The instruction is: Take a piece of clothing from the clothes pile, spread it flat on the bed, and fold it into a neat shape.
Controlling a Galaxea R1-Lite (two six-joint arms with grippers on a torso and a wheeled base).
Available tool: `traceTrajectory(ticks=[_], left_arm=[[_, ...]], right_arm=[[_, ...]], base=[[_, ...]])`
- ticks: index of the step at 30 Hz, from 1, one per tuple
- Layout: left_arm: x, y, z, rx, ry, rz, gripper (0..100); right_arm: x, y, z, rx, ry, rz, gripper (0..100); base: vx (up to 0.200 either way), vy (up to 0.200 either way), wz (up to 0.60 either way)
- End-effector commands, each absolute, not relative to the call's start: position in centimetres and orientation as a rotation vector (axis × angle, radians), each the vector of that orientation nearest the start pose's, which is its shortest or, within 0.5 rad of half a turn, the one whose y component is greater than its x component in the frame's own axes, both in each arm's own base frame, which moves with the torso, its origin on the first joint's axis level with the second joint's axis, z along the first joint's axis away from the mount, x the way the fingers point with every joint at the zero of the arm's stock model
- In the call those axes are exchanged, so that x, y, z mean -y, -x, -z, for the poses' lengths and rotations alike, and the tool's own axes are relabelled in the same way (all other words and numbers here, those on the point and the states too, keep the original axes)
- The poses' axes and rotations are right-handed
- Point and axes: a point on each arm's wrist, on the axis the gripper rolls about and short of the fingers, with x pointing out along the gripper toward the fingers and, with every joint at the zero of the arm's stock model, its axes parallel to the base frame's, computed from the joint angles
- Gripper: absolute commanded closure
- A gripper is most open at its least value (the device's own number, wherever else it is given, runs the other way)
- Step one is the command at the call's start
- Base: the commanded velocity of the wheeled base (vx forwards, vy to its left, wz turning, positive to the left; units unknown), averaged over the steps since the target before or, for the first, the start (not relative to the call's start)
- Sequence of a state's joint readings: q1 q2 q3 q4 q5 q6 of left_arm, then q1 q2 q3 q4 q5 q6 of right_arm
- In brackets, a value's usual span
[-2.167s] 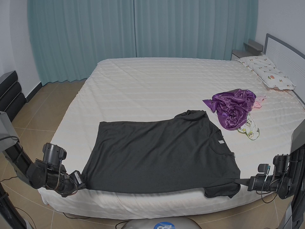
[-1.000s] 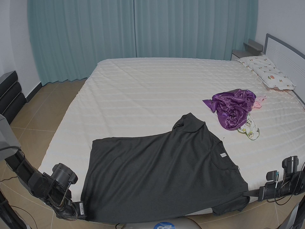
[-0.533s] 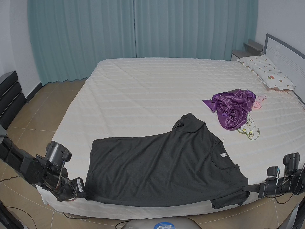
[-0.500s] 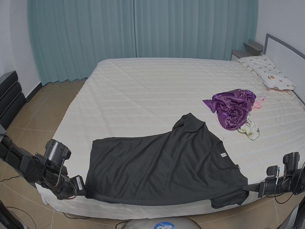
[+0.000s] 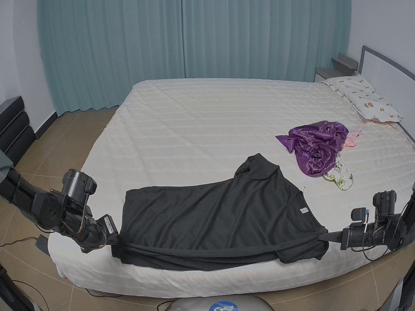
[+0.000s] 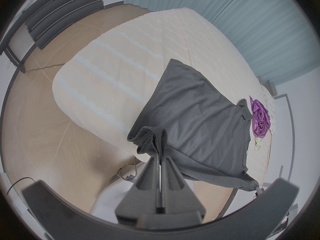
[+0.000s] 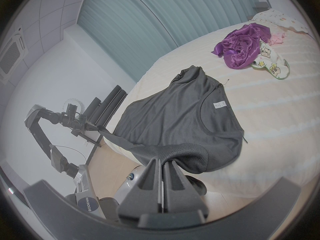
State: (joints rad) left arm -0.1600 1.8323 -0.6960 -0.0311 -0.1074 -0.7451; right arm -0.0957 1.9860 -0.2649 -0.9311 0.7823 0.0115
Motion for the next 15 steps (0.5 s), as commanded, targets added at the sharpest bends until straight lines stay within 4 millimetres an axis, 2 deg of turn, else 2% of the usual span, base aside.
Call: traceTrajectory(ticks=[1, 7, 15], left_arm=[[4.5, -27.8, -5.6, -1.174, 0.657, -0.226, 100], [4.2, -29.3, -5.1, -1.164, 0.687, -0.250, 100], [3.7, -30.1, -4.7, -1.158, 0.733, -0.295, 100]], right_arm=[[0.1, -25.4, -1.1, -0.755, -0.354, -0.665, 100], [-0.5, -27.1, -0.6, -0.763, -0.377, -0.645, 100], [-0.2, -28.3, -0.3, -0.749, -0.378, -0.621, 100]], base=[[0.000, 0.000, 0.00], [0.000, 0.000, 0.00], [0.000, 0.000, 0.00]])
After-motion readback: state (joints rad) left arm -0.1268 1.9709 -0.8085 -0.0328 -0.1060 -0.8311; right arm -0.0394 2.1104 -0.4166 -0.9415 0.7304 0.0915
